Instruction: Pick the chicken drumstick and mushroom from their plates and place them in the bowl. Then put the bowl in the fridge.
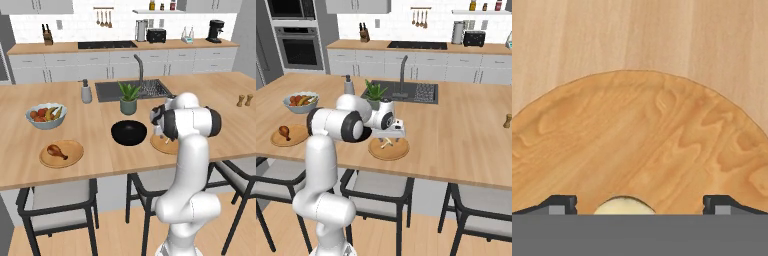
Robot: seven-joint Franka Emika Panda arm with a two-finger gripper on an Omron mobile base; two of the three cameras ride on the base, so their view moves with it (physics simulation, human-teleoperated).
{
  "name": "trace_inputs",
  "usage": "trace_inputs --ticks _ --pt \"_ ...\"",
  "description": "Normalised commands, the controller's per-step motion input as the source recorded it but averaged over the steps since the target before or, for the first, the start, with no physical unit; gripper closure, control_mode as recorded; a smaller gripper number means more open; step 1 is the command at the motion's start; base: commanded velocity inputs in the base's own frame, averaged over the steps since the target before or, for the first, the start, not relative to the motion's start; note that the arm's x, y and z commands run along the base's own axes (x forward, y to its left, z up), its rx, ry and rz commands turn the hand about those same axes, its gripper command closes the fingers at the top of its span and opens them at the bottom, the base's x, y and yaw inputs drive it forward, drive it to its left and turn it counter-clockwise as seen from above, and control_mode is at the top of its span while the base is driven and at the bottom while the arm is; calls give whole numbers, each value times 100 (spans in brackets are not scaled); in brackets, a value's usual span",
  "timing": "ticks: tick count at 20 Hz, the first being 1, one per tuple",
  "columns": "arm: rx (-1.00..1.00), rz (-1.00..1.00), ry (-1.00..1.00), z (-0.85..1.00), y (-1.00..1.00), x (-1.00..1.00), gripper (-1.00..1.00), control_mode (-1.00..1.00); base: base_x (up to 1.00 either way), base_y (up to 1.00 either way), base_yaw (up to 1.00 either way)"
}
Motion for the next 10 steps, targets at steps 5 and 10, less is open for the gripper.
trace_inputs --ticks 5,10 --pt "0 0 0 0 -5 -30 -100 -100 0 0 0" --pt "0 0 0 0 -3 -19 -100 -100 0 0 0"
